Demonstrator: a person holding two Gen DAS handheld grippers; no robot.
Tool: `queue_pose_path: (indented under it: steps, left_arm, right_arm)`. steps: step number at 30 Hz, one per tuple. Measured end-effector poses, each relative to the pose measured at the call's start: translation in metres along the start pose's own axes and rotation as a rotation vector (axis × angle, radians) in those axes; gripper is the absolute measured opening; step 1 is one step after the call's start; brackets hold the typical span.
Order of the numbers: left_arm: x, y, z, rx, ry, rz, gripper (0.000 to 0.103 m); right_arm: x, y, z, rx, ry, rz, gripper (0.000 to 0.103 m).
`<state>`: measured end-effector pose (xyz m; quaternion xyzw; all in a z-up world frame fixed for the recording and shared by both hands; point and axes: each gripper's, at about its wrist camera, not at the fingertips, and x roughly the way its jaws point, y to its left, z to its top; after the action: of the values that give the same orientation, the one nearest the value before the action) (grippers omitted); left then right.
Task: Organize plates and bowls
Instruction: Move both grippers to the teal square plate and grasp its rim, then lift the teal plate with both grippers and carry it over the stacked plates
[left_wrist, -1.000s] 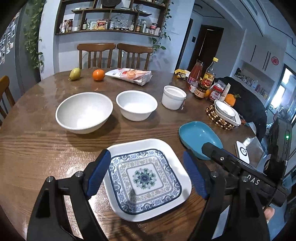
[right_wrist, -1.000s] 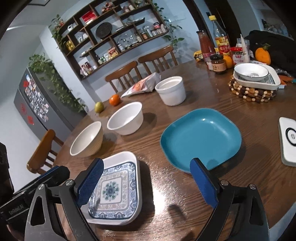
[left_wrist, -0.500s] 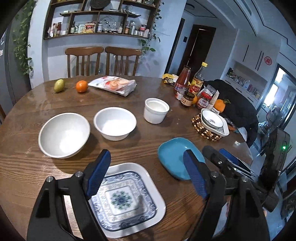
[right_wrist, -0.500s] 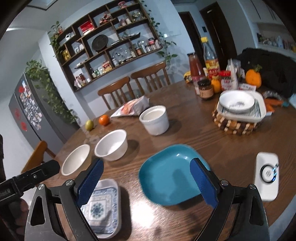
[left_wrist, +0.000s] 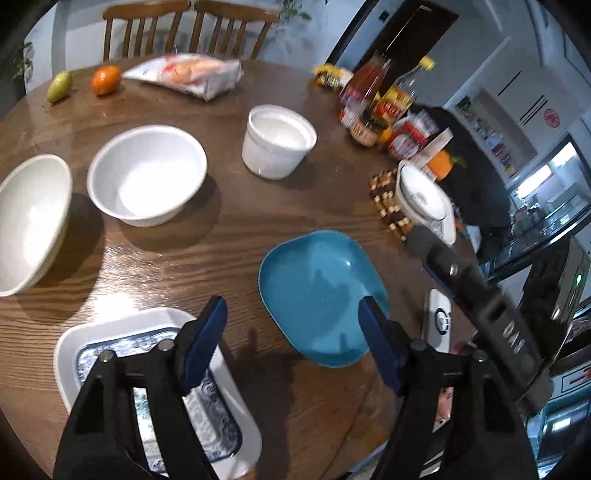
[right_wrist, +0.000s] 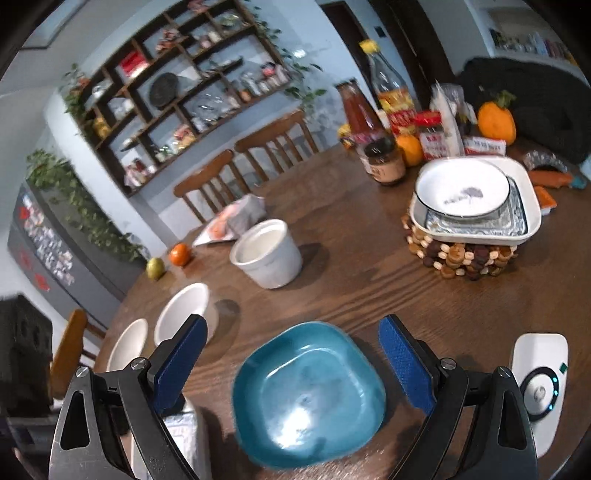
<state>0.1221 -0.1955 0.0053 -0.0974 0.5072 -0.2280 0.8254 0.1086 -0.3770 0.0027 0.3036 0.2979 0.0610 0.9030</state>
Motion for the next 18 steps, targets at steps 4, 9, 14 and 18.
queue_pose_path:
  steps: [4,9,14,18]
  left_arm:
    - [0.02,0.006,0.001,-0.012,0.01,0.031,0.061]
    - [0.034,0.005,-0.006,0.021,0.031,0.052,0.057]
    - [0.039,0.002,-0.013,0.04,0.036,0.044,0.048]
    - [0.048,0.0,-0.017,0.052,0.059,0.034,0.045]
  right_arm:
    - [0.022,-0.008,0.0,0.042,0.064,0.013,0.095]
    - [0.031,-0.01,-0.003,0.042,0.092,0.006,0.095]
    - [0.032,-0.021,-0.007,0.063,0.085,-0.026,0.093]
    - [0.038,-0.028,-0.012,0.082,0.108,-0.042,0.082]
